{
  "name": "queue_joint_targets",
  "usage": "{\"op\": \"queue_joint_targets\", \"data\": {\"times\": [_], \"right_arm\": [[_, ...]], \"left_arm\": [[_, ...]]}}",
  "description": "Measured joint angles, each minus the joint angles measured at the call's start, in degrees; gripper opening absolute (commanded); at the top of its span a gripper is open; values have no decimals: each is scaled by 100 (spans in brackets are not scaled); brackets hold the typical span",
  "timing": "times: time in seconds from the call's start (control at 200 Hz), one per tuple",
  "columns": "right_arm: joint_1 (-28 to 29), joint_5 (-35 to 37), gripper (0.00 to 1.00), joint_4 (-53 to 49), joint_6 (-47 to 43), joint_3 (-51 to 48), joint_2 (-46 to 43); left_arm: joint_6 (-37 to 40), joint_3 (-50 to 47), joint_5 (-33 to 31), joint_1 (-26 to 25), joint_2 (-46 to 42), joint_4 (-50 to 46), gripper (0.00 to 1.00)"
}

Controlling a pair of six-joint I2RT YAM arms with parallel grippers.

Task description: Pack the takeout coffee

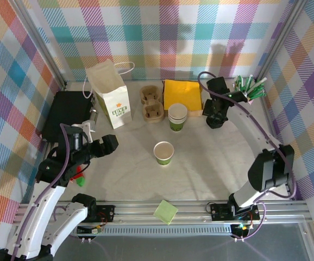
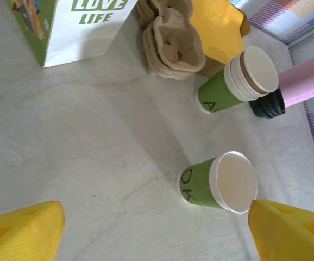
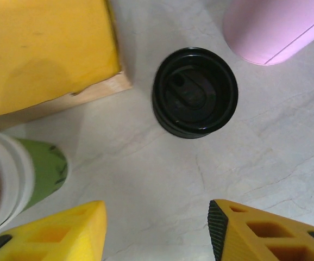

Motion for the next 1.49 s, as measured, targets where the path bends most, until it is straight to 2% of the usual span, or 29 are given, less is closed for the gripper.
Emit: {"op": "queue_joint_targets", "data": {"times": [0.31,0.805,1.495], "right_arm": [[-448,-214,53,140,-105,560,1185],[-612,-433,51,-273,-83,1897,2656],[-785,-616,43,-424,-74,2162,3047]], "left_arm": [[-24,-22,-11,-50,35,103,87],[-63,-61,-188,-98,114,101,87],[-79,-61,-337,-118,76,101,88]]}}
